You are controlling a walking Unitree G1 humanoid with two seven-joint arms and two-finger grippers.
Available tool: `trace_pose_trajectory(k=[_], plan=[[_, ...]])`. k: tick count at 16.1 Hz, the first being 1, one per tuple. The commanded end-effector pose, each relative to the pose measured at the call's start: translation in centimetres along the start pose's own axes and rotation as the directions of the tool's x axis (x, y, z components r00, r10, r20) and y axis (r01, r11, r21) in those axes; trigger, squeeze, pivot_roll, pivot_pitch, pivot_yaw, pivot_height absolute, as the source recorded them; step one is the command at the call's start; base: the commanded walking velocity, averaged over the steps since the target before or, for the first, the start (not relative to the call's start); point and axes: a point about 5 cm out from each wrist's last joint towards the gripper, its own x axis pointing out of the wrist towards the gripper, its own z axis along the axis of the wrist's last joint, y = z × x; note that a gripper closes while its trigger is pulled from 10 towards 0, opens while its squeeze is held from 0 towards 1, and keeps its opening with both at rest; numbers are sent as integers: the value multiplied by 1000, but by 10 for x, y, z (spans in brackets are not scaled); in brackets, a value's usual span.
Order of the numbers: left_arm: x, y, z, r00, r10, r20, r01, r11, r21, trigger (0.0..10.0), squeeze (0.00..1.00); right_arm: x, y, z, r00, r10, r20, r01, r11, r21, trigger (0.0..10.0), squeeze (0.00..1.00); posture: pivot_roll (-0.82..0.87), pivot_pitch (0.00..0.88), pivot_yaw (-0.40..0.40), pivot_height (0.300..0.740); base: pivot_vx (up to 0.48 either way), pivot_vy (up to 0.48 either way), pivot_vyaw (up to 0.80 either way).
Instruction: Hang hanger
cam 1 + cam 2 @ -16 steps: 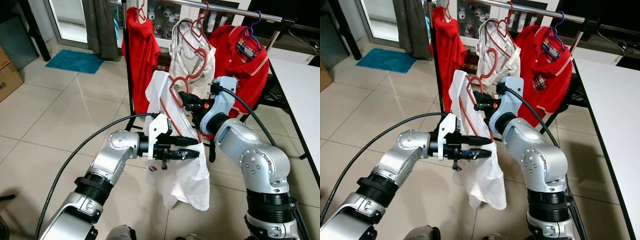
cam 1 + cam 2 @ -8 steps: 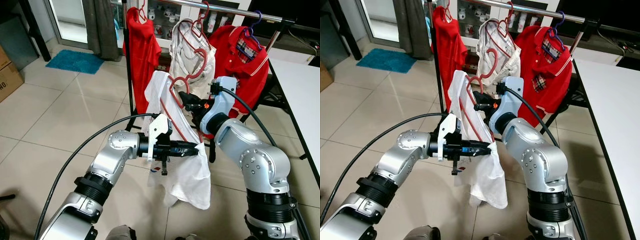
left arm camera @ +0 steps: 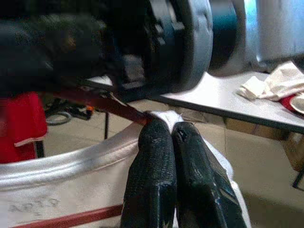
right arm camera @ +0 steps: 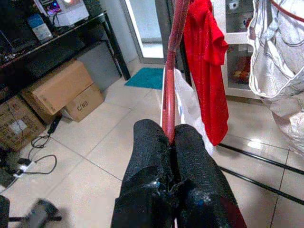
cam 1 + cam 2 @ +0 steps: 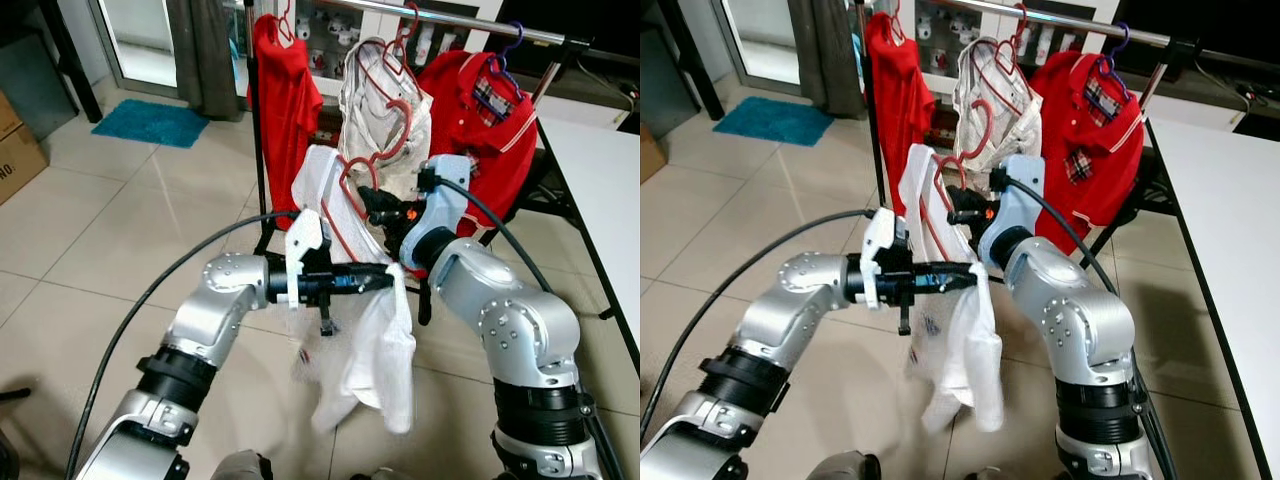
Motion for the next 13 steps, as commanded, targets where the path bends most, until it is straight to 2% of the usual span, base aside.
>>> trace_pose_trajectory(k=[1,4,6,9,13], plan=[[0,0,7,1000,7,29,-8,1000,20,0,0,-1,-3,-2,1000,-1,-9,1,1000,-4,10000,0,1,27,-47,740,0,0,0],[-8,11,21,982,159,105,-167,982,82,0,0,-1,-4,-5,1000,-5,-20,5,1000,-16,10000,0,-3,27,-45,740,0,0,0],[-12,15,22,970,216,111,-227,968,105,0,0,-2,-5,-6,1000,-7,-24,6,1000,-19,10000,0,1,28,-47,740,0,0,0],[2,0,11,991,127,49,-131,987,94,0,0,0,-3,-6,1000,5,-22,-6,1000,-21,10000,0,3,25,-47,740,0,0,0],[22,-3,11,995,89,38,-92,992,91,0,0,0,-3,-5,1000,9,-18,-9,1000,-24,10000,0,-3,21,-41,740,0,0,0]])
